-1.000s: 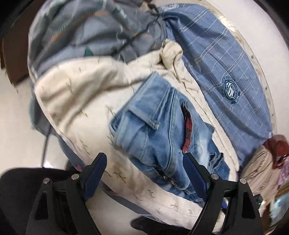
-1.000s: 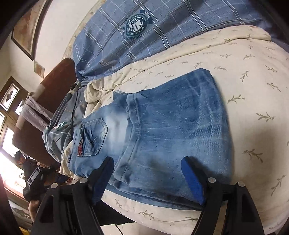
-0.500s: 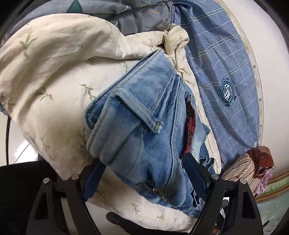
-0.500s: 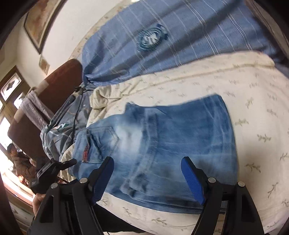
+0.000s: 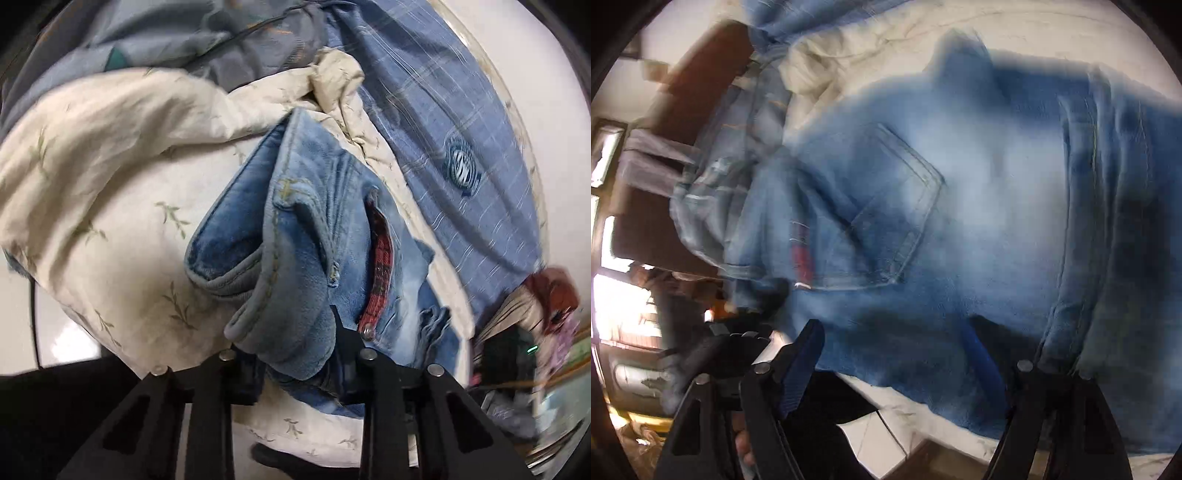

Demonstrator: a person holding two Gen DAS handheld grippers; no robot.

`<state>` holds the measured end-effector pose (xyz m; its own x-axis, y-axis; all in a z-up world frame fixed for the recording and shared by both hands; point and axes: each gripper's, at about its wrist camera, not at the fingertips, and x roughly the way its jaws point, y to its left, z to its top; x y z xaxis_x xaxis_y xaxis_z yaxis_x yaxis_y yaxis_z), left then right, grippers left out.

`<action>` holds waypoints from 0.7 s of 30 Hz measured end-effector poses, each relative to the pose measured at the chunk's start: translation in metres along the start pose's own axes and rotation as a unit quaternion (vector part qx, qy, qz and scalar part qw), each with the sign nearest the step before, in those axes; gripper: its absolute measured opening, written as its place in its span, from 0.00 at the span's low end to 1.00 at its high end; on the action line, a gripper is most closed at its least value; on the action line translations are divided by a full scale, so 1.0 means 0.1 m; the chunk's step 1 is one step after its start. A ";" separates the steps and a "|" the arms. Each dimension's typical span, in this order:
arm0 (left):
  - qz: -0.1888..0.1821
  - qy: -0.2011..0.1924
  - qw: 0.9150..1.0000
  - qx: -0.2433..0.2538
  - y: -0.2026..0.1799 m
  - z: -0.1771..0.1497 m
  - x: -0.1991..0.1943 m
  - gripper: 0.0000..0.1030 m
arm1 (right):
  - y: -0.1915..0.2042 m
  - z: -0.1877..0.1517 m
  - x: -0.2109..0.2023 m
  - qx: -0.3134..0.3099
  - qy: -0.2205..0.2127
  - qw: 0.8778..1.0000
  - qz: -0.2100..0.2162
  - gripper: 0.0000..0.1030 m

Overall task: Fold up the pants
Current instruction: 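Grasp the leg ends of the jeans with the left gripper and lift them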

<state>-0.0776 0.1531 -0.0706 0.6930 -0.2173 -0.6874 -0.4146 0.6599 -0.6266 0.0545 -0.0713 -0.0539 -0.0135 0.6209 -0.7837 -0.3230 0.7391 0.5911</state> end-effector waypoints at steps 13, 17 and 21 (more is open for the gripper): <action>0.003 0.001 1.000 0.007 0.02 0.01 0.01 0.31 | 0.21 0.31 -0.34 -0.034 -0.045 0.998 0.019 0.76; 0.003 0.002 1.000 0.007 0.02 0.01 0.02 0.31 | 0.13 0.84 -0.39 -0.004 -0.078 0.997 0.021 0.76; 0.006 0.001 1.000 0.009 0.00 0.00 0.03 0.32 | -0.30 1.21 0.12 0.057 -0.042 0.997 -0.008 0.76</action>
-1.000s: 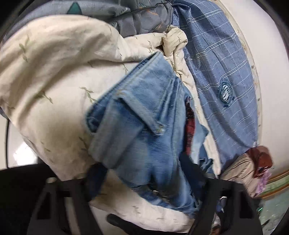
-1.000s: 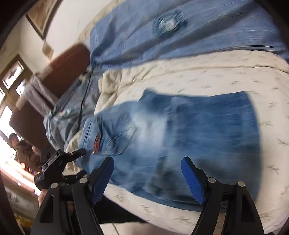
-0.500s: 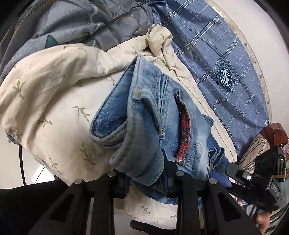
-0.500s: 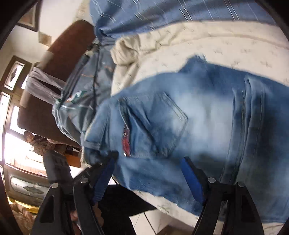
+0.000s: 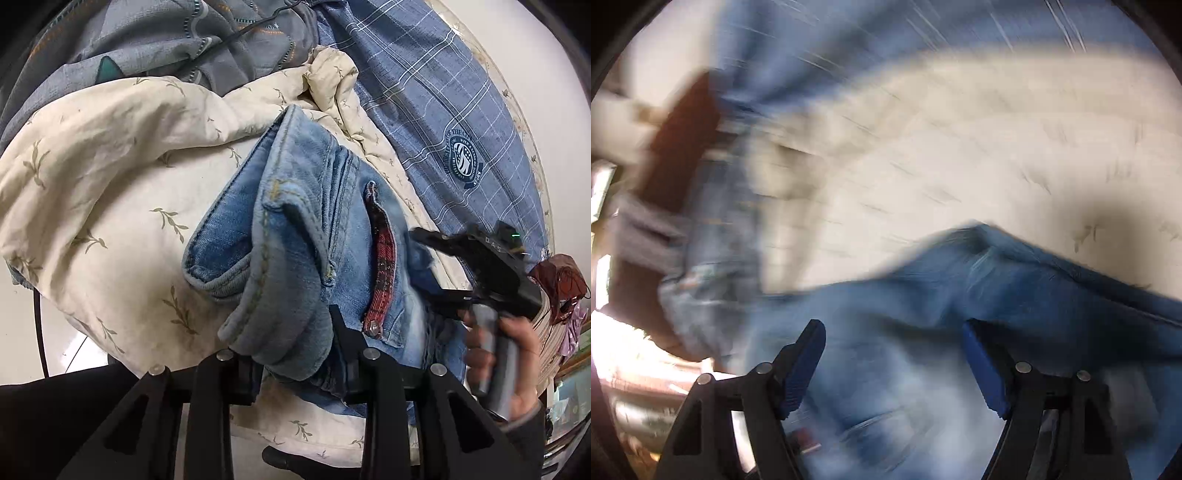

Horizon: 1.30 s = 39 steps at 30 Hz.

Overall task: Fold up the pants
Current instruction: 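Grasp the leg ends of the jeans with the left gripper and lift them, then fold the held leg ends over toward the waistband with the left gripper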

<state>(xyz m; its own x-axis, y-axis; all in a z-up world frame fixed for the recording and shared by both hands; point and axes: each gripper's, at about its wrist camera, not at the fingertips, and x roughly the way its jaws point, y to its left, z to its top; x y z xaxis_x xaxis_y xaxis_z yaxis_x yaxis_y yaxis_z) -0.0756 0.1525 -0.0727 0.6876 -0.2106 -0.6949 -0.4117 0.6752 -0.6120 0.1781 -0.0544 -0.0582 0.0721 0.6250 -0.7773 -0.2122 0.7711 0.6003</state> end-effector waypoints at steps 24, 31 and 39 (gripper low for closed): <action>0.048 0.006 0.999 0.021 -0.12 0.01 0.04 0.33 | 0.05 -1.36 -0.29 -0.036 0.066 0.995 0.066 0.76; 0.066 0.007 0.997 0.029 -0.15 0.01 0.05 0.33 | 0.19 -1.40 -0.41 -0.042 0.032 0.996 0.078 0.78; 0.073 0.011 0.997 0.034 -0.16 0.03 0.06 0.33 | 0.26 -1.42 -0.33 -0.067 0.034 0.996 0.056 0.80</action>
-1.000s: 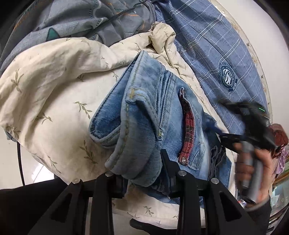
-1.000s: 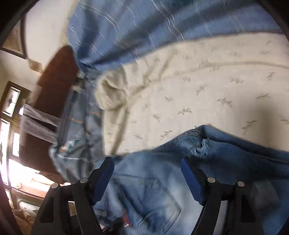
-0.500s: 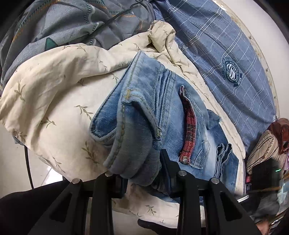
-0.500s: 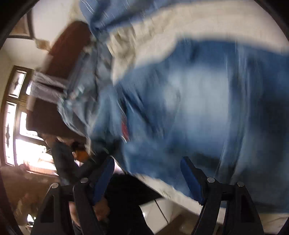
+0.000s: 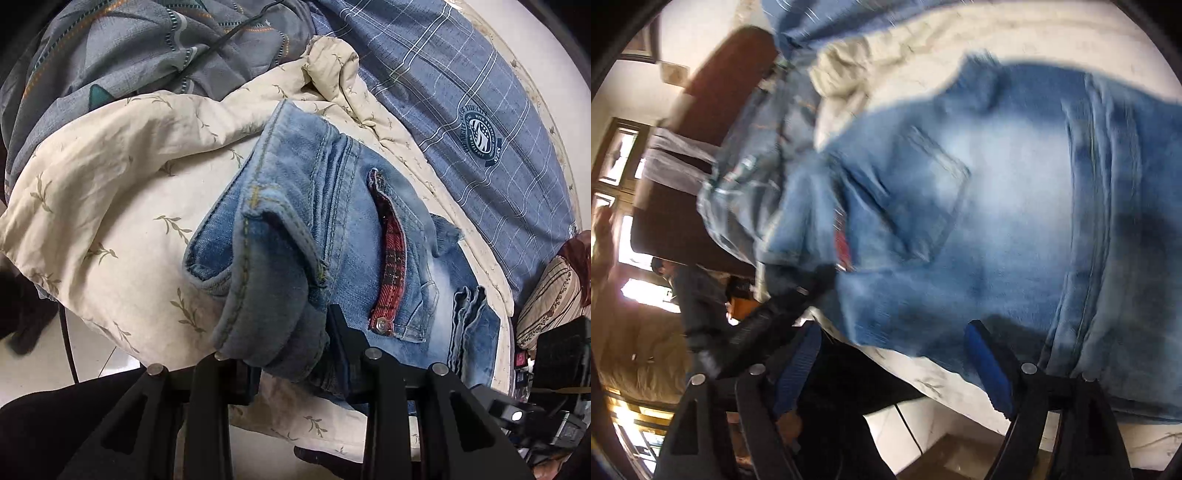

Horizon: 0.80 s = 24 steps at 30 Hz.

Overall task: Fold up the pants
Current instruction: 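Fold the held leg ends over toward the waistband with the left gripper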

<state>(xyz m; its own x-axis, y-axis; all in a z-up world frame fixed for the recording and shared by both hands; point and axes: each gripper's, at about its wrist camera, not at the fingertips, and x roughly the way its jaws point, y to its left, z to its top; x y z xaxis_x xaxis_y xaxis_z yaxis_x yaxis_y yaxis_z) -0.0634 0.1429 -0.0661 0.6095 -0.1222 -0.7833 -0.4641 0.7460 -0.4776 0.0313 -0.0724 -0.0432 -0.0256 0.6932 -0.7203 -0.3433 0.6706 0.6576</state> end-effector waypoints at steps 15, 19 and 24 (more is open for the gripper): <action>0.085 -0.047 0.985 0.145 -0.57 0.02 -0.21 0.24 | -0.95 -0.32 -1.34 0.068 -0.212 0.975 -0.009 0.80; 0.126 -0.082 0.959 0.240 -0.98 -0.05 -0.35 0.23 | -1.49 -0.56 -1.61 0.130 -0.272 0.954 -0.010 0.80; 0.167 -0.130 0.897 0.389 -1.70 -0.32 -0.43 0.21 | -1.80 -0.72 -1.85 0.154 -0.313 0.937 0.013 0.80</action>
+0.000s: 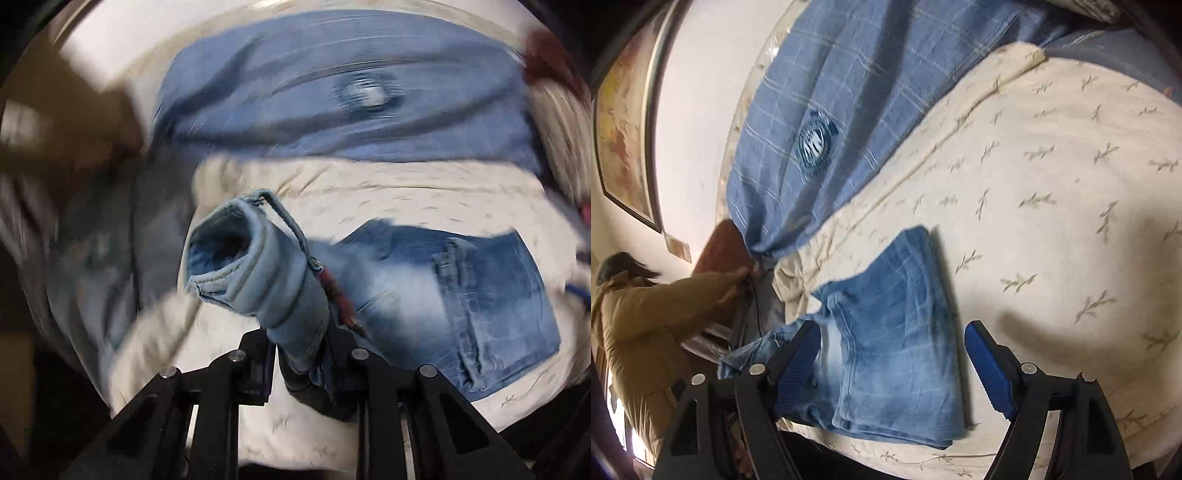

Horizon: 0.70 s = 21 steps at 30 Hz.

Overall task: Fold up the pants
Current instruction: 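Fold the held leg ends over toward the waistband with the left gripper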

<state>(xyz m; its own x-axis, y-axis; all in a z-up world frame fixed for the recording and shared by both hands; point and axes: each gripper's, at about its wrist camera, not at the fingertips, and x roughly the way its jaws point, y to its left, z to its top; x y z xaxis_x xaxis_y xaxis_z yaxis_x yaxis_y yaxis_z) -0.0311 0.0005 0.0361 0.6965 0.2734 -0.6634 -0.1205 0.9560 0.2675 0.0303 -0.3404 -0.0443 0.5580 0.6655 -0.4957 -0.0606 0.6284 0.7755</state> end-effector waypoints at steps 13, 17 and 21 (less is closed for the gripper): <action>-0.053 -0.045 0.898 0.434 -2.29 -0.25 -0.26 0.18 | -0.47 0.18 -0.59 0.061 -0.080 0.995 0.001 0.80; -0.048 -0.025 0.867 0.495 -2.56 -0.51 -0.05 0.21 | -0.58 0.21 -0.66 0.075 -0.081 0.994 -0.002 0.80; -0.091 -0.033 0.885 0.456 -2.37 -0.42 -0.23 0.43 | -0.63 0.23 -0.65 0.083 -0.075 0.994 -0.006 0.80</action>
<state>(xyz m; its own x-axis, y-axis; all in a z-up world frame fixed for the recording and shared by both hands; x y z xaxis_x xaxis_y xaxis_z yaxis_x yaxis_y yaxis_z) -0.0483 -0.2281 -0.0412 0.6896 0.0877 -0.7189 0.5977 0.4916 0.6333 0.0166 -0.4325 -0.0518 0.6763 0.5827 -0.4506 0.0770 0.5525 0.8300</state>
